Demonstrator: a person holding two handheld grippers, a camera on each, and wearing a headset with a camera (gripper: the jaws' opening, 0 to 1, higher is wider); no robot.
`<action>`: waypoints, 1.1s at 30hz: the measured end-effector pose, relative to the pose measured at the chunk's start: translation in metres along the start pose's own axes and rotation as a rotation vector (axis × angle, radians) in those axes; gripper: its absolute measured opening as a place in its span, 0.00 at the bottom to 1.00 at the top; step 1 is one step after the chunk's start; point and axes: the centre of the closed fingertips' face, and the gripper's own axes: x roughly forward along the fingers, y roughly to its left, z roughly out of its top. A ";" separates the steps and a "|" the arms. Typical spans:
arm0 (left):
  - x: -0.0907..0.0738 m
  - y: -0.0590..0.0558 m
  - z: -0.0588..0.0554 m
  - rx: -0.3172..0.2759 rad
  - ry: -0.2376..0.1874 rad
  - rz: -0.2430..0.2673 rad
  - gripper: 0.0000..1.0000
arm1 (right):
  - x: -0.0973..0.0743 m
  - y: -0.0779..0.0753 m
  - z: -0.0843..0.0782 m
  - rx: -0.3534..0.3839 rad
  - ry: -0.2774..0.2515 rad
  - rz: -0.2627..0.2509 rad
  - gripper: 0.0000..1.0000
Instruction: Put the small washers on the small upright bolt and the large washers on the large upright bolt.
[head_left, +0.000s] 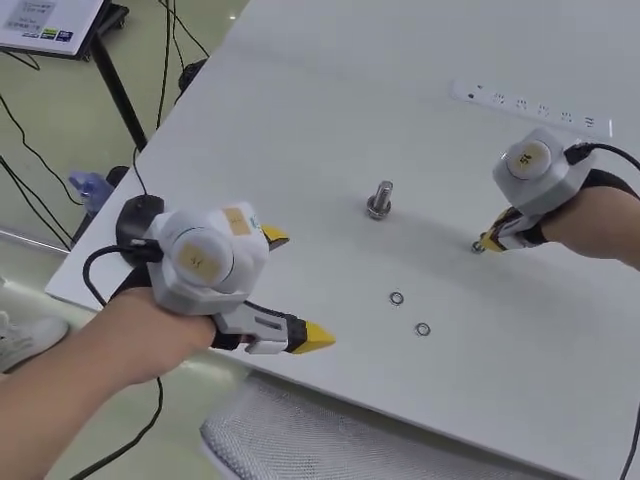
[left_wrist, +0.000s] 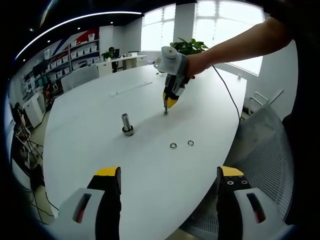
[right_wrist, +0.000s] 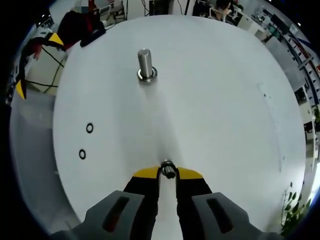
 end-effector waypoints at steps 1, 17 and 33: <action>0.000 0.000 0.000 -0.001 0.000 0.000 0.78 | 0.001 0.000 0.000 -0.001 0.001 0.000 0.13; -0.002 0.002 -0.004 -0.005 0.011 0.005 0.77 | 0.017 -0.001 -0.001 -0.009 0.028 0.012 0.13; -0.001 0.001 -0.005 -0.010 0.017 0.000 0.76 | 0.019 0.002 -0.004 -0.005 0.038 0.021 0.13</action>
